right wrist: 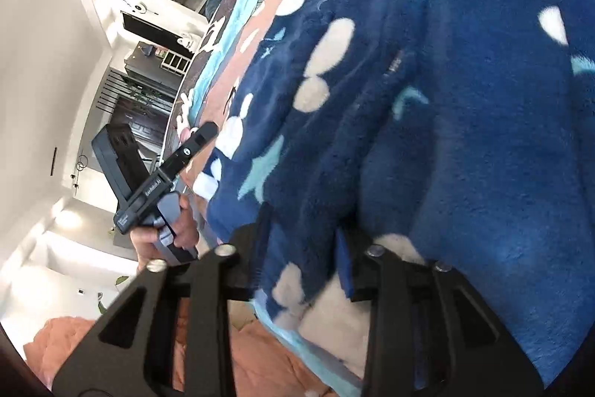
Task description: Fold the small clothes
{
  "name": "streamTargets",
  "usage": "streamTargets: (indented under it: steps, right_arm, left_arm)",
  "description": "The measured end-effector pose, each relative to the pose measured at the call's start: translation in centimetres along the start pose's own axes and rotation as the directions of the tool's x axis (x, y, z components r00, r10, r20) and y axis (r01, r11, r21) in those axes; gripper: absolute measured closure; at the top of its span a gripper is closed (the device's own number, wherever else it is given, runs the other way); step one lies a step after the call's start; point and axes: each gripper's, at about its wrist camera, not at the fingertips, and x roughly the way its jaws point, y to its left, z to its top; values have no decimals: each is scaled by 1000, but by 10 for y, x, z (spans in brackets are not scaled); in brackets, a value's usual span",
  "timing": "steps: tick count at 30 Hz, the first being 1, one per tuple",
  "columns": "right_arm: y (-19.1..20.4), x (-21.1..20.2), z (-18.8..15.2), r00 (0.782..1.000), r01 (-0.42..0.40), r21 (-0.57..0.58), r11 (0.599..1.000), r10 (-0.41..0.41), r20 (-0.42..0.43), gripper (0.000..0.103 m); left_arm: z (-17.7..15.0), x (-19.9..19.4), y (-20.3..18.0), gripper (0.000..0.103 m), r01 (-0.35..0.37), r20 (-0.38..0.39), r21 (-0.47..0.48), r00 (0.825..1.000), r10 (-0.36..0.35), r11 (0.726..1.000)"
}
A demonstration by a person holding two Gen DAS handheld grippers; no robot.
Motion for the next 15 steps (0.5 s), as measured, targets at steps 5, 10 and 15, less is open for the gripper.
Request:
streamTargets:
  steps: [5,10,15]
  right_arm:
    - [32,-60,-11,986,16,-85,996,-2,168,98]
    - [9,-67,-12,984,115,-33,993,-109,143,95]
    - [-12,-47,-19,987,134,38,990,-137,80,84]
  left_arm:
    - [-7,-11,5,13,52,10,-34,999,-52,998]
    - [-18,-2,0,13,123,-51,-69,991,-127,990]
    - [-27,5,-19,53,89,-59,27,994,-88,996]
